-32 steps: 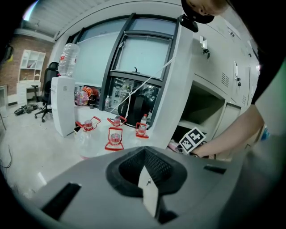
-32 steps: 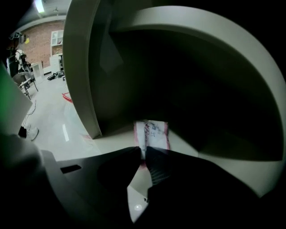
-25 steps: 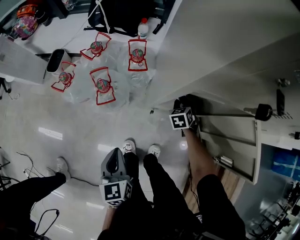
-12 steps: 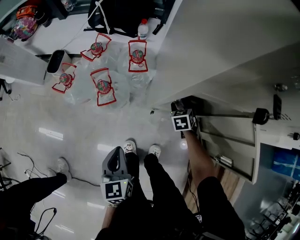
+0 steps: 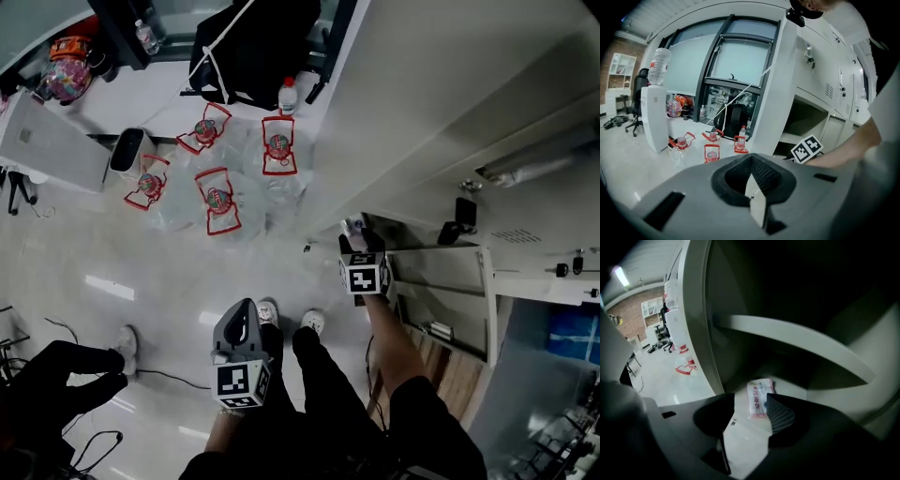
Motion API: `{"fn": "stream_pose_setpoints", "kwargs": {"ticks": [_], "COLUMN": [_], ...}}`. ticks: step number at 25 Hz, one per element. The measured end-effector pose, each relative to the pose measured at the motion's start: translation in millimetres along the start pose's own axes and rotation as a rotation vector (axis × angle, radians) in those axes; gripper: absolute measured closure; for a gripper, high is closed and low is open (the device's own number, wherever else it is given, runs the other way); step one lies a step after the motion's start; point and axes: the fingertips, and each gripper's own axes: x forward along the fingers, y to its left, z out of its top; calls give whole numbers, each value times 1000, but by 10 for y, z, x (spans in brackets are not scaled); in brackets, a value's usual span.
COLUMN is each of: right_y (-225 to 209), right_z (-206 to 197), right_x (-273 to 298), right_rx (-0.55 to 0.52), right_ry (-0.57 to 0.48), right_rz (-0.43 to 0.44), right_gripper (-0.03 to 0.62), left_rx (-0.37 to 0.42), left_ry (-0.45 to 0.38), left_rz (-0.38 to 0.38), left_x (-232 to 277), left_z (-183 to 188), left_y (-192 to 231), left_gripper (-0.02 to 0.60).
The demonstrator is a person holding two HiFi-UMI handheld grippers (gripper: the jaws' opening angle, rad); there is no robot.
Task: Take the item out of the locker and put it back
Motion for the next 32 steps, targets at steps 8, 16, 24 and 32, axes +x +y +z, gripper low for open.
{"fn": "stream_pose_setpoints", "kwargs": {"ticks": [8,16,24,32], "right_y": [-41,-74,-179,-260], "right_z": [228,342,529,674], "right_x": [-693,-1334,-2001,-2552], "right_rx": [57,68,119,177], "right_ry": [-101,-175,-270,-365], "right_rz": [-2,-5,-31,-69], "right_gripper": [378,373,372,372], "left_rx": [21,93,135,165], "left_ry": [-1,2,-29,-68], "left_rz": [-75,-178,-240,-287], "left_x": [-43,-85,-112,-83], "left_z": [271,506,772,1076], "left_y": [-318,-692,-873,-1088], "left_gripper": [575,575,575,575]}}
